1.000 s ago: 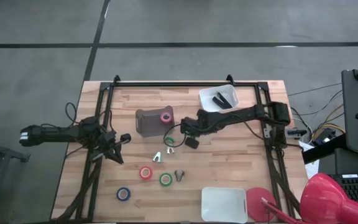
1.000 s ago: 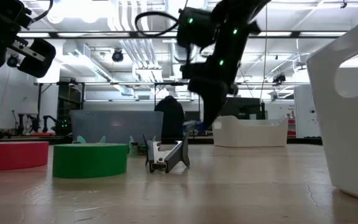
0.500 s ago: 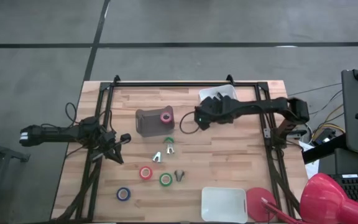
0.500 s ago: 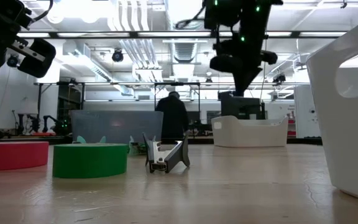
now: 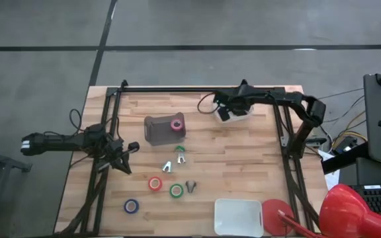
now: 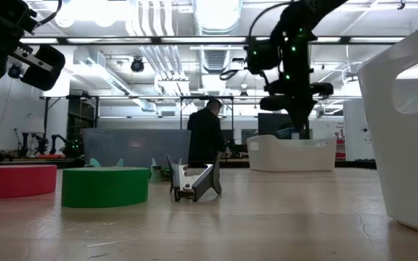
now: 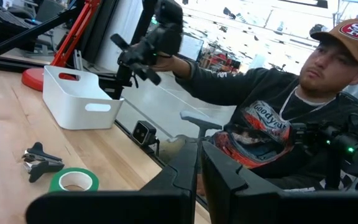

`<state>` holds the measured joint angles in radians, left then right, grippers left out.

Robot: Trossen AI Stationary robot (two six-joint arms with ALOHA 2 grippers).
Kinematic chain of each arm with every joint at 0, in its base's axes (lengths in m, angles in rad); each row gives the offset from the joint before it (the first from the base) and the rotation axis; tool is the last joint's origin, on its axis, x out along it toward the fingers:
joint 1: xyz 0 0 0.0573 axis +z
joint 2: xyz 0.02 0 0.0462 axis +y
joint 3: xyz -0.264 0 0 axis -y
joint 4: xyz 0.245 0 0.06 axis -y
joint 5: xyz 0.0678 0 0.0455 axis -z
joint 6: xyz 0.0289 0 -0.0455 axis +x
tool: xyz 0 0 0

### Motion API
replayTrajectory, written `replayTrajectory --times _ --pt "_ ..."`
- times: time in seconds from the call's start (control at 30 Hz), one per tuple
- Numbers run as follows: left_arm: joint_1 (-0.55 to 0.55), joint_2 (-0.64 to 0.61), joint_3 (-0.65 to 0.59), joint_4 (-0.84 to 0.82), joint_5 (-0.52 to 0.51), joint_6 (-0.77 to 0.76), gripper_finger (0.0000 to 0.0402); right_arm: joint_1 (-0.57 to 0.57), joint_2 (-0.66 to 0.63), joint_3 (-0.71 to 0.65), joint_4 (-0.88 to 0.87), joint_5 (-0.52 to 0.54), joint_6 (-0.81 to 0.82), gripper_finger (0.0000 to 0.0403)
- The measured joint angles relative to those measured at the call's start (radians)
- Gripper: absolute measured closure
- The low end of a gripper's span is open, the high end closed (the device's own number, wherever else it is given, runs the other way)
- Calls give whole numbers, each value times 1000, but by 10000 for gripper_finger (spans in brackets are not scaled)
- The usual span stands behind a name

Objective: Pick and place Stapler, Stapler remover, tape
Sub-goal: Put the blue stapler into the top white bin

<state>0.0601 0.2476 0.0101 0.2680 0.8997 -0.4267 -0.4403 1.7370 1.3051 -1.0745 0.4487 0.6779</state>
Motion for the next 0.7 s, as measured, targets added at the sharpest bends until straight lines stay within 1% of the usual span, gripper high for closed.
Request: replayTrajectory --times 0.13,0.3,0.43,0.57,0.7 --pt "0 0 0 0 0 0 378 -64 0 -16 5 -6 0 394" --pt "0 0 0 0 0 0 378 -116 0 -40 8 -33 1 394" --pt "0 0 0 0 0 0 378 -124 0 -71 46 -76 -11 394" --pt "0 0 0 0 0 0 378 -123 0 -100 108 -84 -45 394" --pt "0 0 0 0 0 0 378 -124 0 -110 122 -83 -45 394"
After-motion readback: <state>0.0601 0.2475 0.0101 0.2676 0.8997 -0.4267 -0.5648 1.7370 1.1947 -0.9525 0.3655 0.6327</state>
